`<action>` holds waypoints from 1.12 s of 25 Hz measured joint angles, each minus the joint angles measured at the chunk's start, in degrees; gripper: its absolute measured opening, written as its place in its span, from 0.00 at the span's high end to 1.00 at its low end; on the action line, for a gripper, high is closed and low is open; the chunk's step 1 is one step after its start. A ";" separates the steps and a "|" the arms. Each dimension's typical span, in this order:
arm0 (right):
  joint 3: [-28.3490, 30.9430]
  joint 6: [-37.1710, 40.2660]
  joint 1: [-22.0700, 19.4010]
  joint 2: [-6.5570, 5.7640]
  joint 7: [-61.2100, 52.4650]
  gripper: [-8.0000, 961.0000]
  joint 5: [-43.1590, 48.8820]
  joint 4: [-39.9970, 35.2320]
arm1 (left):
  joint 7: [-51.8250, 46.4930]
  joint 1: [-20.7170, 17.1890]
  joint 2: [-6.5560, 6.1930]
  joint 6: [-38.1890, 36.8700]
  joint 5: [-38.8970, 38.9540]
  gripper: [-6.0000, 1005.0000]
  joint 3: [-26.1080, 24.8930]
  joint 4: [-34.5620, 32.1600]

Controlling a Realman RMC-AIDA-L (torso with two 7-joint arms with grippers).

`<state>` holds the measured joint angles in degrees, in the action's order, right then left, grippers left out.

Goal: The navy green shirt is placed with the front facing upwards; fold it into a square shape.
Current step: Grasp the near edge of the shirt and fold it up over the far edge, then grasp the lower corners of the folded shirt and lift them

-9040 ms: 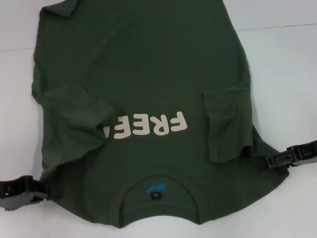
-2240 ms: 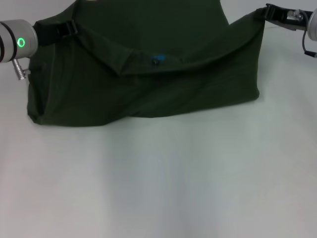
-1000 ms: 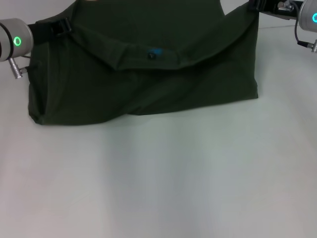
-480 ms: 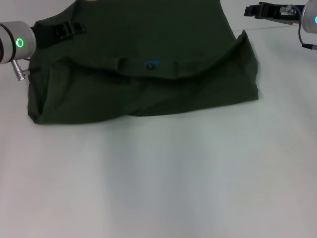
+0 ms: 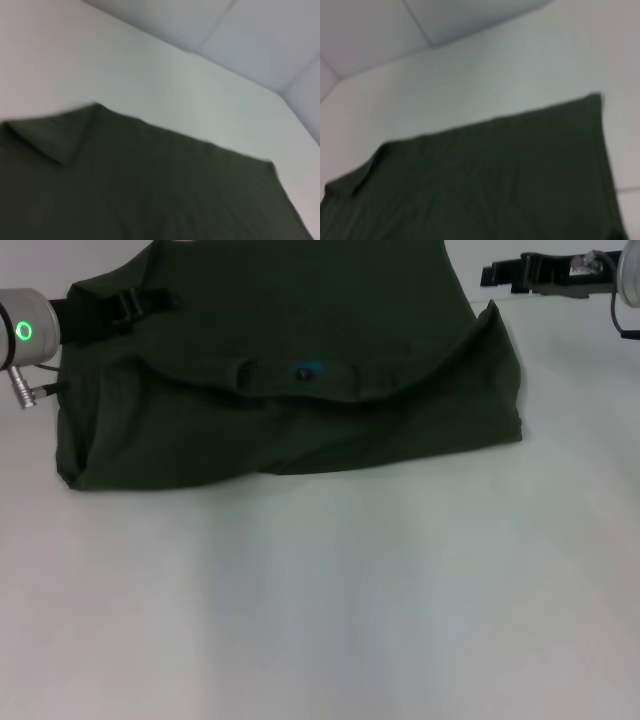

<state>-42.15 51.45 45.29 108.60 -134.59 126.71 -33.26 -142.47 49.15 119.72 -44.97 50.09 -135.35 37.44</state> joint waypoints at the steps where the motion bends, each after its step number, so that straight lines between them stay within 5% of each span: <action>1: -0.12 1.69 0.05 -0.35 -1.27 0.44 1.17 -0.46 | 0.00 0.05 -0.42 -2.37 0.00 0.22 -0.01 0.35; 5: -0.21 10.83 -0.88 -1.01 -5.72 0.44 5.70 -4.88 | -0.53 -0.17 -2.04 -11.68 -0.06 0.18 0.00 2.57; 9: 0.10 18.51 -3.46 -1.17 -8.18 0.43 7.60 -10.17 | -2.39 -1.16 -5.24 -20.70 -0.14 0.15 0.06 3.67; 16: 3.65 28.86 -6.53 -1.80 -8.26 0.44 7.56 -14.13 | -3.83 -3.00 -7.78 -27.53 -5.74 0.11 0.16 5.69; 22: 6.27 31.16 -6.92 -1.82 -8.12 0.44 7.50 -14.22 | -4.17 -3.29 -7.34 -27.36 -14.54 0.12 0.17 6.74; 28: 6.56 31.27 -6.74 -1.78 -8.45 0.43 7.49 -14.26 | -5.05 -4.28 -4.33 -24.49 -23.74 0.12 0.17 10.27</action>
<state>-35.59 82.72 38.55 106.82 -143.04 134.20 -47.52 -147.52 44.88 115.39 -69.46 26.34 -135.18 47.71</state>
